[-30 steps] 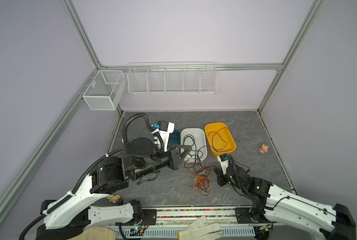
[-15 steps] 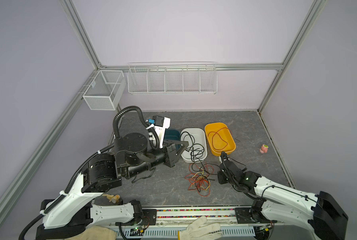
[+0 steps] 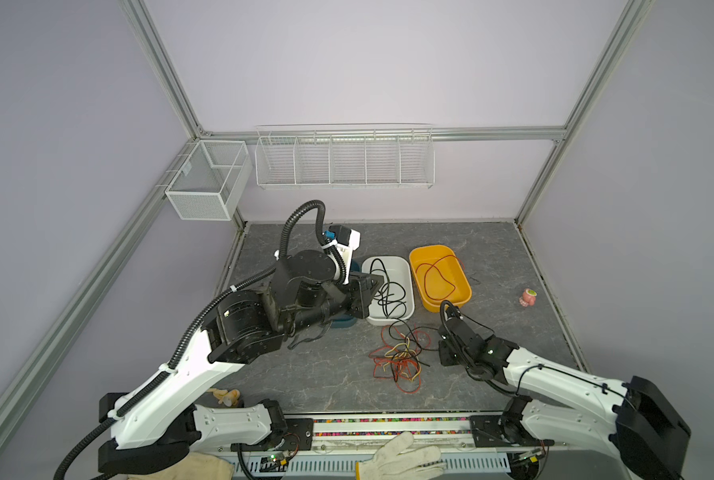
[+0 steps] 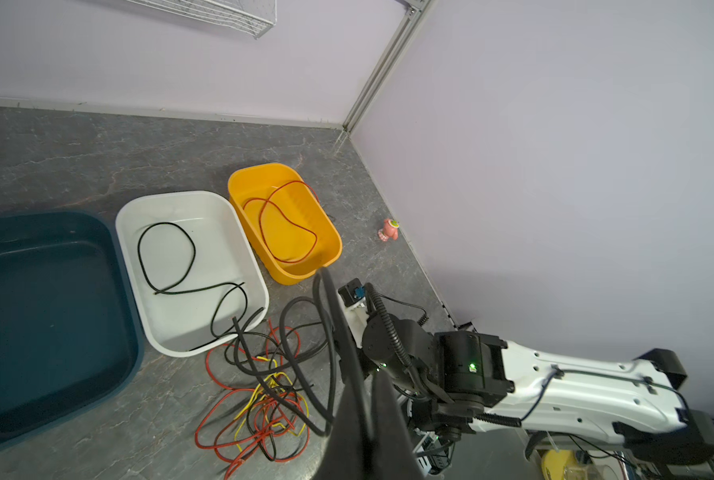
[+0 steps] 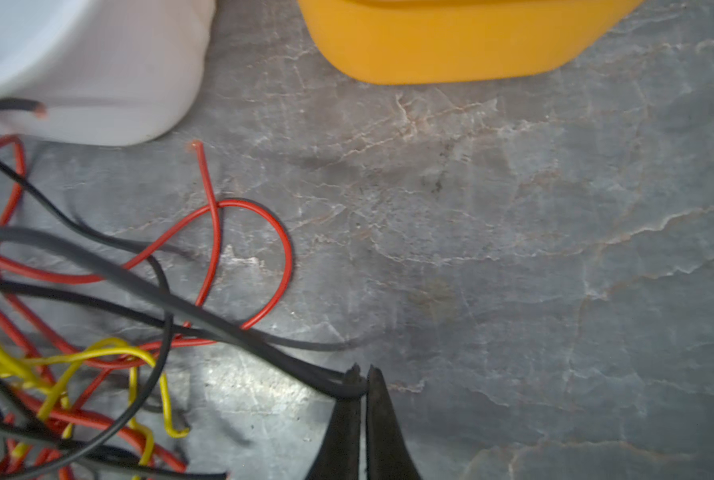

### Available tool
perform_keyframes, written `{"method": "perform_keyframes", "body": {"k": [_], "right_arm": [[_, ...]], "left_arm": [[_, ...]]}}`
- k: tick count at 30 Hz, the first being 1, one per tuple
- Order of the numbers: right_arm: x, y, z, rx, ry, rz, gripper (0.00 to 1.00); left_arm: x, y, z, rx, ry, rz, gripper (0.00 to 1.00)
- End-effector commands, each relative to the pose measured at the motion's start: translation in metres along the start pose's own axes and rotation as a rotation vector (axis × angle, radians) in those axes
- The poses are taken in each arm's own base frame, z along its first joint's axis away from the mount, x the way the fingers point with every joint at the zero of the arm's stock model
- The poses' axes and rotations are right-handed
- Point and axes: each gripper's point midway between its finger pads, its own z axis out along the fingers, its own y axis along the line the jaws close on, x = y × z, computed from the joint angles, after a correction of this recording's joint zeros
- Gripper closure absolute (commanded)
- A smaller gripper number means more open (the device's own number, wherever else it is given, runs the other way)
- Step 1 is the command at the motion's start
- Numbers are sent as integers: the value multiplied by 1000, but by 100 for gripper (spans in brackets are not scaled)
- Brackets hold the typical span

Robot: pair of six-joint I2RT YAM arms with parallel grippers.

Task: Untangle the cables
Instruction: 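Carry the black wire with the left gripper over the white tub and lower it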

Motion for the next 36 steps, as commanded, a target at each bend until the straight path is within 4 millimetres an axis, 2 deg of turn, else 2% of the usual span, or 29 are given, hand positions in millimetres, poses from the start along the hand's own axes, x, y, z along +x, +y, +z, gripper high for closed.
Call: {"method": "perform_keyframes", "body": {"k": [1, 11, 16, 19, 25, 30, 36], "right_arm": [[-4, -8, -2, 44, -2, 34, 94], [-12, 1, -17, -67, -93, 38, 94], [-18, 3, -32, -139, -168, 53, 94], [-22, 6, -42, -200, -217, 63, 94], [-28, 15, -60, -316, -302, 72, 94], [-31, 17, -73, -373, -357, 79, 94], [-34, 16, -88, -435, -433, 95, 94]], "left_arm": [[11, 10, 21, -14, 64, 22, 100], [25, 43, 88, -69, 161, 17, 100], [30, 69, 113, -123, 192, 8, 100], [33, 78, 130, -129, 208, 4, 100], [46, 105, 168, -173, 268, 0, 100], [56, 125, 191, -211, 306, 4, 100], [62, 145, 208, -261, 328, 21, 100]]}}
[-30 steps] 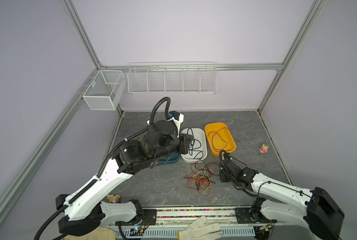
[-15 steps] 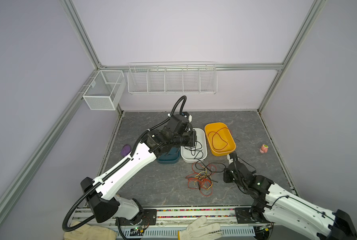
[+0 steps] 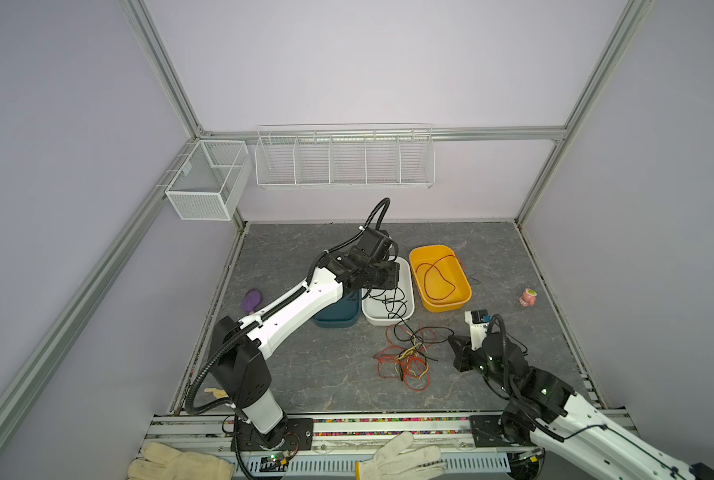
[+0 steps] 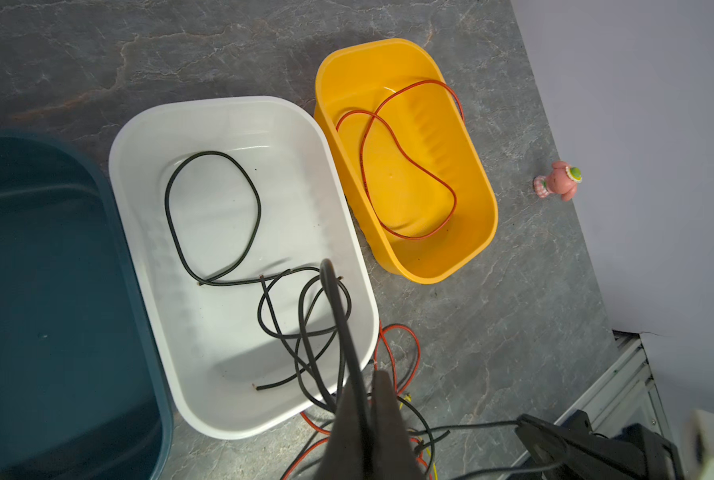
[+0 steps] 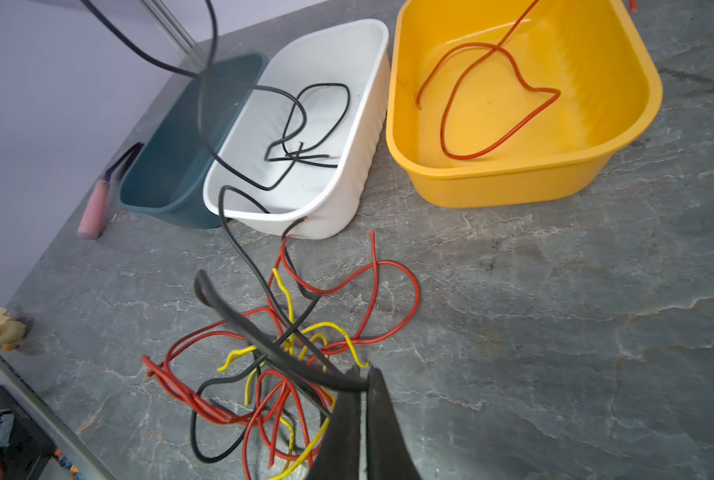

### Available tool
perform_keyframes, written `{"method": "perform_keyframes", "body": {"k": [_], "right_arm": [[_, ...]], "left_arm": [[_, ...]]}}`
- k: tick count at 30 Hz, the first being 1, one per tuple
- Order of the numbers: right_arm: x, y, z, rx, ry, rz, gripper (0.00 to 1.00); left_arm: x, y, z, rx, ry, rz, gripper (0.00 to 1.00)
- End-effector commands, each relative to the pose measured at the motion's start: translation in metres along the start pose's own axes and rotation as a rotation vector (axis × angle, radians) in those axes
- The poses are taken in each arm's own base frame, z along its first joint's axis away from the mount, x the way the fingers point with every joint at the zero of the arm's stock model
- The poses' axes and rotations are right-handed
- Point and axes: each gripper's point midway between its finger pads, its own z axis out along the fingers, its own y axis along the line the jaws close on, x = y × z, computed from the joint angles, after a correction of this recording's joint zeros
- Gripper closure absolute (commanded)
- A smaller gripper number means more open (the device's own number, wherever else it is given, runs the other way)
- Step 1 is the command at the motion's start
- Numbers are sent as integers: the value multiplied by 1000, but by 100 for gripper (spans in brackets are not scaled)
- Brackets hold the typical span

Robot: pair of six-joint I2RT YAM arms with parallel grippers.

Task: Untangle the cables
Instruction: 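Carry the black wire with the left gripper over the white tub and lower it, then open the left gripper to drop the black wire into the white tub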

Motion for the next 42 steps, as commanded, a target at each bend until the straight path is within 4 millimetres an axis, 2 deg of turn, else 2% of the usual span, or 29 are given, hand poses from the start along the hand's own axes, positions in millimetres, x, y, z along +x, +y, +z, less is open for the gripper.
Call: {"method": "perform_keyframes", "body": {"k": [1, 12, 23, 28, 42], "right_arm": [[-5, 5, -5, -48, -49, -1, 94], [-9, 12, -10, -106, -89, 2, 94], [-9, 16, -10, -132, -91, -5, 94], [-9, 17, -10, -133, -91, -5, 94], [-11, 15, -11, -125, -97, 0, 94]], "left_arm": [[-6, 6, 9, -20, -5, 32, 100], [20, 26, 53, -86, 135, 32, 100], [33, 44, 71, -152, 181, 32, 100], [38, 49, 74, -169, 202, 35, 95], [32, 45, 58, -171, 188, 35, 74]]}}
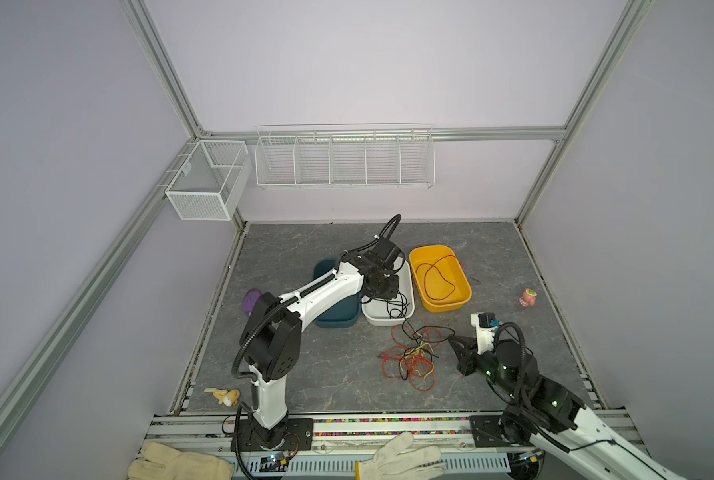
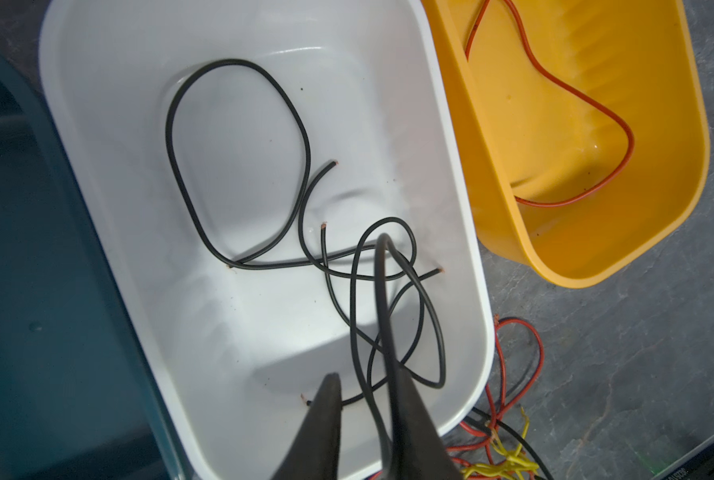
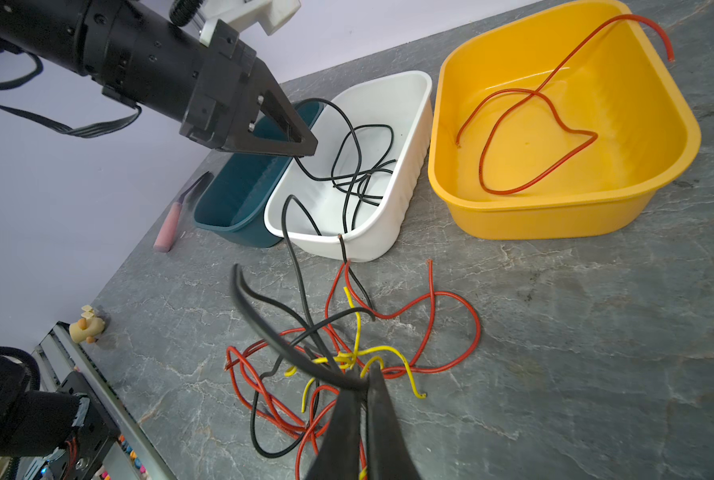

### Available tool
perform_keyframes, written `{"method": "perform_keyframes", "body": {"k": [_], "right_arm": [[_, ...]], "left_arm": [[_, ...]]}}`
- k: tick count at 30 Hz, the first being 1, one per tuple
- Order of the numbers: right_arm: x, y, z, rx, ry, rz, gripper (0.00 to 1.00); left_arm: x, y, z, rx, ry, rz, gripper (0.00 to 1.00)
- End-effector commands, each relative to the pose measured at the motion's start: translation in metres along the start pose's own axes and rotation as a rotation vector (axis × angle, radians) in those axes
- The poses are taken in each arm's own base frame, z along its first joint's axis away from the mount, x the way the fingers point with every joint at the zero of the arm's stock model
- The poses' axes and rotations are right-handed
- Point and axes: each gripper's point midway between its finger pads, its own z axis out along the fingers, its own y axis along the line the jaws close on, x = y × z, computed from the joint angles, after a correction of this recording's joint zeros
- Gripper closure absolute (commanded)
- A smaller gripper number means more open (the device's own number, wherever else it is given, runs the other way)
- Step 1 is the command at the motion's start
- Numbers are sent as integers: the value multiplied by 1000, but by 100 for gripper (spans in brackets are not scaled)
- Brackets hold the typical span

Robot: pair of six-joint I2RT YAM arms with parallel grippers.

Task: Untangle the cables
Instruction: 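Open the left gripper to drop the black wire into the white tub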

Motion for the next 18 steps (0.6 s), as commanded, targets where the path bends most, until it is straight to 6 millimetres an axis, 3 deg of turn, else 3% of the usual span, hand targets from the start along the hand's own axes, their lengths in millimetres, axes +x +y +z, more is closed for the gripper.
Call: {"method": "perform_keyframes", "body": {"k": [1, 9, 18], "right_arm": [[-2, 1, 0, -12, -20, -5, 94], [-3, 1, -1, -11, -22, -3, 94], [-2, -1, -1, -6, -23, -3, 94]], "left_arm": [[-8, 0, -15, -10, -22, 10, 74], [-12, 10, -24, -71, -31, 5, 71], [-9, 26, -7, -150, 34, -4, 72]]}}
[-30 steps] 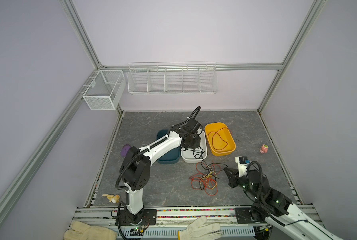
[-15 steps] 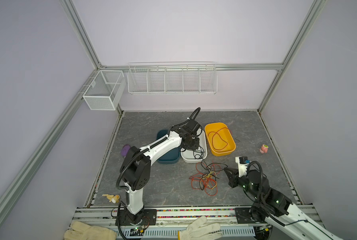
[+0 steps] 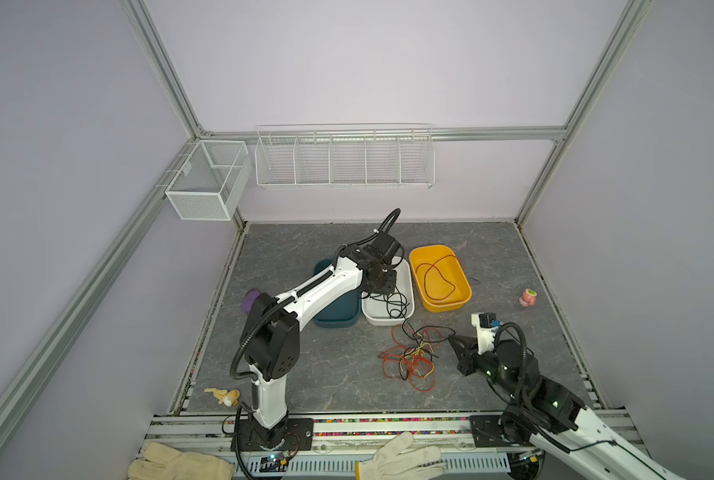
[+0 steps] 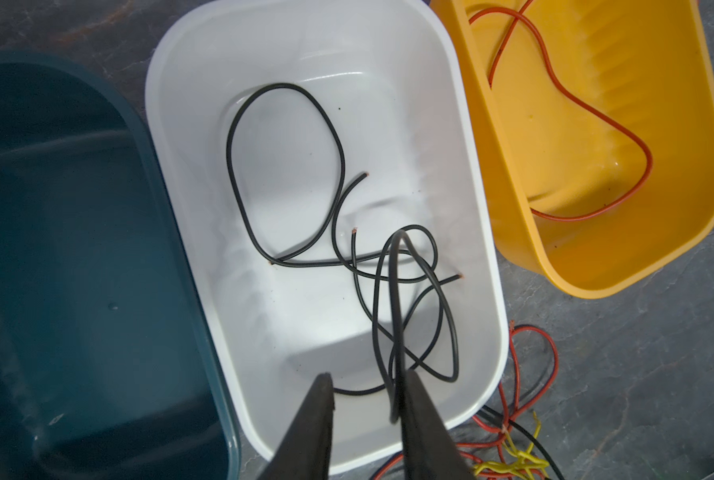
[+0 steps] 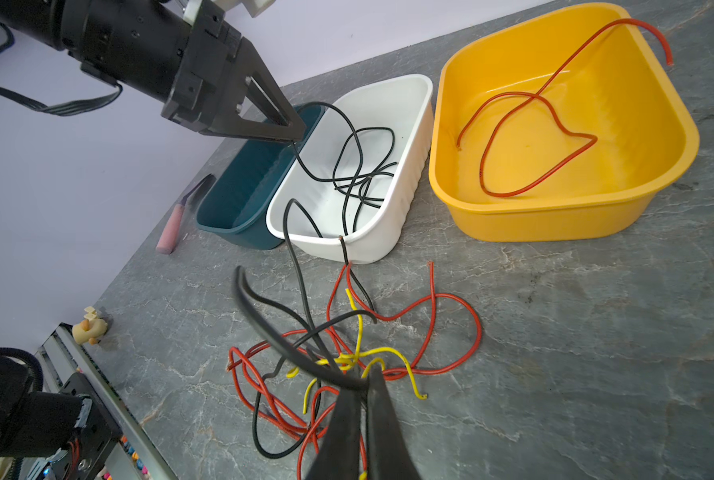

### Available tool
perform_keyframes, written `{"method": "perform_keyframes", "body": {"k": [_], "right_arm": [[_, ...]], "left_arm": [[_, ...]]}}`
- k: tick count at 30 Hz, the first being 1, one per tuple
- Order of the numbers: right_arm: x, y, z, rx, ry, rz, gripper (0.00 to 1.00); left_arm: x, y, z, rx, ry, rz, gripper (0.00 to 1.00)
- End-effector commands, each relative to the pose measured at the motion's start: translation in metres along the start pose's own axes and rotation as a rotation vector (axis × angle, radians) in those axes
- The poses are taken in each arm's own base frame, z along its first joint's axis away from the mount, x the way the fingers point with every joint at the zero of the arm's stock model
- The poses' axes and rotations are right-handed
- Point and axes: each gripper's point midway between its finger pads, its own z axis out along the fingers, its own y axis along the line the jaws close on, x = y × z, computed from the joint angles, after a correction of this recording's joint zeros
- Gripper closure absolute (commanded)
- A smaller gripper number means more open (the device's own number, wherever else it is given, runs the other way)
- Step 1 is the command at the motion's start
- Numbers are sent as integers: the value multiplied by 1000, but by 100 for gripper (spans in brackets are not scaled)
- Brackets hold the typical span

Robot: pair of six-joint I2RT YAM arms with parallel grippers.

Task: Untangle the cables
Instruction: 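Open the left gripper to drop the black wire into the white tub, then move the left gripper back down to the wire bundle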

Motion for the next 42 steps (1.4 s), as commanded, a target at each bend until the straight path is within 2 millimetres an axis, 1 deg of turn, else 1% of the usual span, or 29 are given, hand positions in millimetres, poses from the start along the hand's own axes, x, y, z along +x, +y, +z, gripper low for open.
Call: {"method": "perform_keyframes", "body": {"k": [1, 9, 12, 18, 23, 26, 28, 32, 34, 37, 40, 42], "right_arm": [[-1, -1, 0, -2, -16, -5, 94], [-2, -1, 0, 0, -18, -4, 94], [-1, -1, 0, -1, -17, -3, 94], [-1, -1, 2, 0, -12, -5, 94], [-1, -1, 2, 1, -11, -3, 94], [-1, -2, 2, 3, -11, -4, 94], [0, -2, 2, 3, -11, -4, 94], [0, -2, 2, 4, -12, -5, 94], [-1, -1, 2, 2, -13, -5, 94], [-1, -1, 2, 1, -11, -5, 94], [0, -1, 3, 1, -9, -6, 94], [0, -1, 3, 0, -10, -5, 94]], "left_arm": [[4, 15, 11, -76, 50, 5, 74], [-3, 30, 23, -134, 75, 4, 97], [-6, 37, 29, -167, 89, 10, 99], [-15, 48, 39, -236, 99, 35, 99], [-23, 52, 49, -279, 113, 61, 94], [-28, 52, 51, -296, 119, 77, 88], [-32, 51, 48, -298, 111, 79, 84], [-43, 51, 36, -312, 80, 80, 72], [-50, 53, 28, -333, 59, 80, 63], [-60, 56, 15, -369, 31, 85, 55], [-65, 57, 6, -381, 22, 96, 50], [-67, 56, 1, -382, 20, 98, 50]]}}
